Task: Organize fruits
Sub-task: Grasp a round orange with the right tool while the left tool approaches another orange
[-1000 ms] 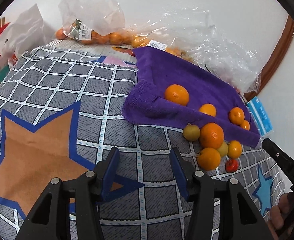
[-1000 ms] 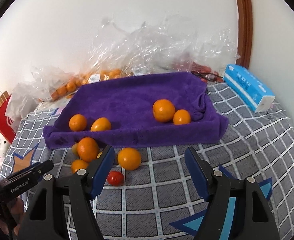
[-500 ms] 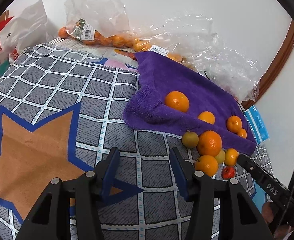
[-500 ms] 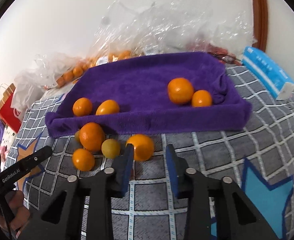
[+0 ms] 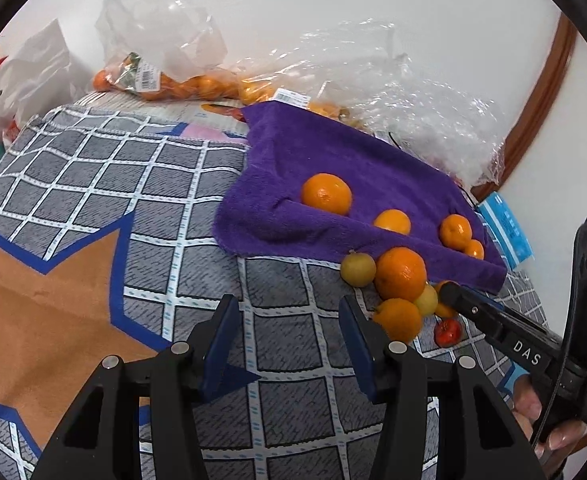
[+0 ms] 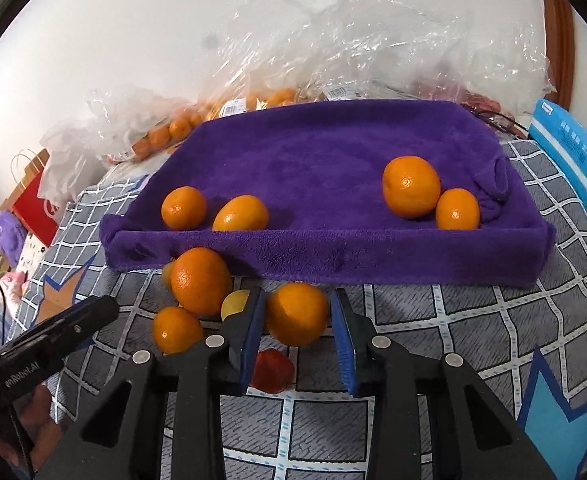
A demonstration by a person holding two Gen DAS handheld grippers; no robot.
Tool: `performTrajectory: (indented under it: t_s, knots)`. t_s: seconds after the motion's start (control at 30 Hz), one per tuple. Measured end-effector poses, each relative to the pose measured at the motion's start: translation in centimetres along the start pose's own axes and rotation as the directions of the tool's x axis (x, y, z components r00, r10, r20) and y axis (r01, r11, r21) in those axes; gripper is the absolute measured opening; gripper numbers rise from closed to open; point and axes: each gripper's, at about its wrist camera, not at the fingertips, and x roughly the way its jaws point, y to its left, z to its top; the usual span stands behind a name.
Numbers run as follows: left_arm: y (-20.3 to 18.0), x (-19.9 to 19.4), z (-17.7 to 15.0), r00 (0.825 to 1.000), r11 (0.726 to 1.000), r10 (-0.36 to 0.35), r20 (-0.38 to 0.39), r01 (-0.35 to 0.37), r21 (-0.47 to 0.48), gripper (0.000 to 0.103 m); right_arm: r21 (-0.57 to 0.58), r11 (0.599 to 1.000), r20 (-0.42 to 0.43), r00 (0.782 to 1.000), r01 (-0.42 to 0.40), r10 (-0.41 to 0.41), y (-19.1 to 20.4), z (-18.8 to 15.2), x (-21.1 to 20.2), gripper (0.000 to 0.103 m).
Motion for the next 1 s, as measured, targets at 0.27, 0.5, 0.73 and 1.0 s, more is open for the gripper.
performTrajectory:
  t_s: [0.27, 0.5, 0.73, 1.0]
  knots:
    - [-0.7, 0.6, -0.2, 0.999, 0.999, 0.013, -0.04, -0.011, 0.041, 0.05, -0.025, 0.996, 0.059, 0.995, 0.086, -0.085, -2.0, 0.2, -1.8, 0.033]
    - [-1.5, 0.8, -0.3, 0.997, 0.994, 0.066, -0.05, -0.062, 0.09, 0.051, -0.039, 0.992, 0.037, 0.992, 0.12, -0.118, -3.8, -0.4, -1.4, 0.033]
    - [-1.3, 0.7, -0.2, 0.997, 0.995, 0.058, -0.052, -0.053, 0.086, 0.051, -0.067, 0.987, -0.021, 0.989, 0.146, -0.148, -3.3, -0.6, -0.1, 0.034]
    - [-1.4, 0.7, -0.4, 0.998, 0.996, 0.038, -0.051, -0.034, 0.083, 0.056, -0.033, 0.991, 0.015, 0.991, 0.131, -0.13, -3.9, -0.8, -0.9, 0.034]
